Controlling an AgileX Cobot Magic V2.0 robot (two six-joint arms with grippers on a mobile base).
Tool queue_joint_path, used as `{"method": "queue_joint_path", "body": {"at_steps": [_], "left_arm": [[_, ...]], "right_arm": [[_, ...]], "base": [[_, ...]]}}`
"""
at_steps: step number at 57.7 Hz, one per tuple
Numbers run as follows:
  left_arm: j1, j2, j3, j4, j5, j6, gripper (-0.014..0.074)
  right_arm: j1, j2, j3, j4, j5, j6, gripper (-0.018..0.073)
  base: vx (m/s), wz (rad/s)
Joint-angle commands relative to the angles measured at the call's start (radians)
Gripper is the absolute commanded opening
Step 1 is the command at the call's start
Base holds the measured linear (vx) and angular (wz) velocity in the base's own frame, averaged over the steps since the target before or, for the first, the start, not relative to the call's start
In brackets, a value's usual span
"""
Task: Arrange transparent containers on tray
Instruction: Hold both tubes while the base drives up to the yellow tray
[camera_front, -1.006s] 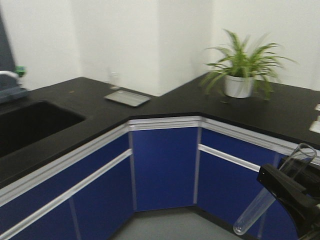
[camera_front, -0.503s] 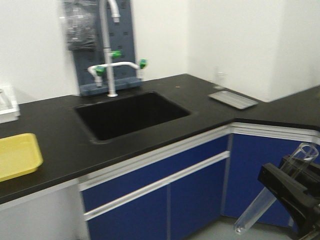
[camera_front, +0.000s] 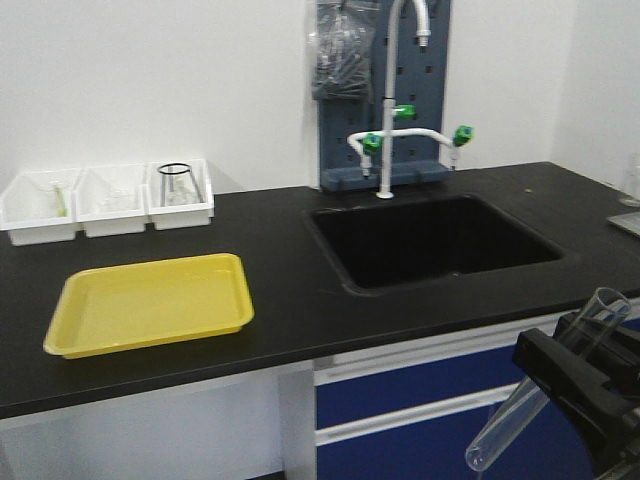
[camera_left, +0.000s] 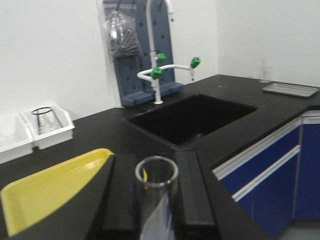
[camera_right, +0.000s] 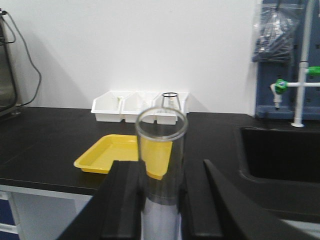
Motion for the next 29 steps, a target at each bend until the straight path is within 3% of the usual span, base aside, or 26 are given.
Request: {"method": "queue_joint_path", "body": {"at_steps": [1, 29], "left_arm": [[0.001, 0.001, -0.037, 0.002, -0.084, -0.004, 0.0129], [0.001, 0.001, -0.037, 0.002, -0.084, -0.004, 0.0129]], "right_arm": [[-0.003, -0.006, -0.032, -0.027, -0.006, -0.011, 0.0218], [-0.003, -0.006, -0.032, -0.027, -0.006, -0.012, 0.0218]], "base": [[0.12, 0.37], [0.15, 0.36]]}}
